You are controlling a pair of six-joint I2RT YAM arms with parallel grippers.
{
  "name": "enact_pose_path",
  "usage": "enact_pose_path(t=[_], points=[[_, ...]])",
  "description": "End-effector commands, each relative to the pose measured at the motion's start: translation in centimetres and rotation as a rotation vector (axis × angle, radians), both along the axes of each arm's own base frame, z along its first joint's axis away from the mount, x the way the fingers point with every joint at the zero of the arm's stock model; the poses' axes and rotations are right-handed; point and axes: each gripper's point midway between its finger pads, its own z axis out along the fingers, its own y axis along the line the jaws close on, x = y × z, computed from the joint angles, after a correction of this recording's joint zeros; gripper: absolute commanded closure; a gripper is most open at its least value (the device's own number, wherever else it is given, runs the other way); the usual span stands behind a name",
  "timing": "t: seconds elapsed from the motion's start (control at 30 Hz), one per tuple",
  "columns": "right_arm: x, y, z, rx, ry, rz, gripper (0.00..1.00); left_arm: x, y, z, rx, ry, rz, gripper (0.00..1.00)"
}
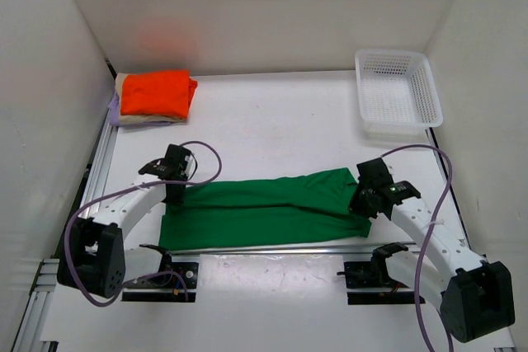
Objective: Fold and stack the t-shirts
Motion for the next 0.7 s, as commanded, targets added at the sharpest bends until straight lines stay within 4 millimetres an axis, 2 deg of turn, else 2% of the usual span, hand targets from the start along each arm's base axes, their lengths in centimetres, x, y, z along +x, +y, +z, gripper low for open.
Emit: enact_pose_path(t=[0.0,0.03,0.07,0.1,0.13,0.23,0.3,0.4,0.43,0.5,0.53,0.6,0.67], points=[[0.6,-0.5,0.3,-0.027,-0.010,-0.012,1.00,-0.3,-1.6,1.7,-0.094,-0.010,-0.032,0.56],[0.5,-0.3,0.3,-0.020,-0.007,-0.009,1.00,-2.2,-1.6,2.2,-0.138,0.063,-0.018,0.51],[0.5,-0.3,-0.1,-0.023,0.002,-0.008,1.00,-2.1,-2.5,3.9,-0.200,0.067,-0.025,0.45],[0.5,-0.3,-0.1,-0.023,0.002,-0.008,1.00,-2.9,-3.8,4.6,-0.284,0.107,-0.037,0.37],[0.7,-0.2,0.0,-0.019,-0.010,-0.009,1.00,-3.1,-3.9,6.3,-0.305,0.112,-0.033,0.35],[0.8,0.0,-0.3,-0.013,0.004,-0.004,1.00,-2.2,-4.1,7.9,-0.314,0.117,-0.024,0.32],[0.9,0.2,-0.4,-0.006,0.008,0.000,1.00,-1.3,-4.5,8.2,-0.312,0.124,-0.037,0.32],[0.9,0.2,-0.7,-0.009,0.017,0.000,1.00,1.1,-5.5,7.2,-0.268,0.120,-0.076,0.34],[0.9,0.2,-0.7,-0.009,0.017,0.000,1.00,1.7,-4.9,6.7,-0.209,0.115,-0.074,0.35],[0.9,0.2,-0.7,-0.009,0.017,0.000,1.00,2.1,-4.1,4.4,-0.129,0.158,-0.061,0.40],[0.9,0.2,-0.7,-0.009,0.017,0.000,1.00,3.0,-3.9,3.6,-0.111,0.132,-0.056,0.41],[0.9,0.2,-0.7,-0.009,0.017,0.000,1.00,2.5,-2.7,2.0,-0.038,0.180,-0.037,0.48],[0.7,0.1,-1.0,-0.012,0.025,0.000,1.00,1.0,-2.7,1.5,-0.042,0.250,-0.039,0.50]])
